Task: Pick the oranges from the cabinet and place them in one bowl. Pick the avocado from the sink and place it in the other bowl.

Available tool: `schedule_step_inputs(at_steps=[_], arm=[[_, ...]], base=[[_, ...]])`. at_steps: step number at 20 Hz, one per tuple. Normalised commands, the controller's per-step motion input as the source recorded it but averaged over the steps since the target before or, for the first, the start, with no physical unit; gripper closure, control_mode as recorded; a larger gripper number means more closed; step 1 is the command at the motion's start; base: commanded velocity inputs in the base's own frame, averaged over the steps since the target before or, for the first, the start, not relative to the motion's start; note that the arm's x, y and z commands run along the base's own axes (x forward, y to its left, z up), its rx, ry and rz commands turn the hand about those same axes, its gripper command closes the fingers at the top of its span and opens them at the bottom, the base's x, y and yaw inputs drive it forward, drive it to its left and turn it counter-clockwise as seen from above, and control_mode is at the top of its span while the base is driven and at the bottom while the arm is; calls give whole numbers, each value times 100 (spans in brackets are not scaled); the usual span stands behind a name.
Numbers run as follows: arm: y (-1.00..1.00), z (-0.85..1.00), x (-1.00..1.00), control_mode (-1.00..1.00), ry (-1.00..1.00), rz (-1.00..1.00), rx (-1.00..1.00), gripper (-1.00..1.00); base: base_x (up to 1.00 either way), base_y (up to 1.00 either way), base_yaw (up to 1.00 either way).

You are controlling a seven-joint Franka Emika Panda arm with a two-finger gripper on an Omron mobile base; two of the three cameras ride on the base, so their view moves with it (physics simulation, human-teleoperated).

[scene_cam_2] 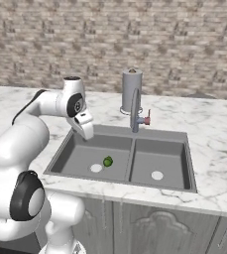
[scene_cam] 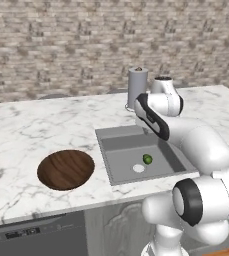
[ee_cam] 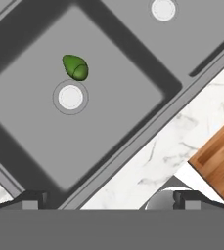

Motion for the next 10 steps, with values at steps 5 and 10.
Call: schedule_step_inputs(at_steps=[5, 10], arm=[[-6, -13, 0, -100, 3, -2, 0, -100], [-3, -18, 0, -100, 7, -2, 0, -100]], base=[[0, 0, 0], [0, 0, 0]])
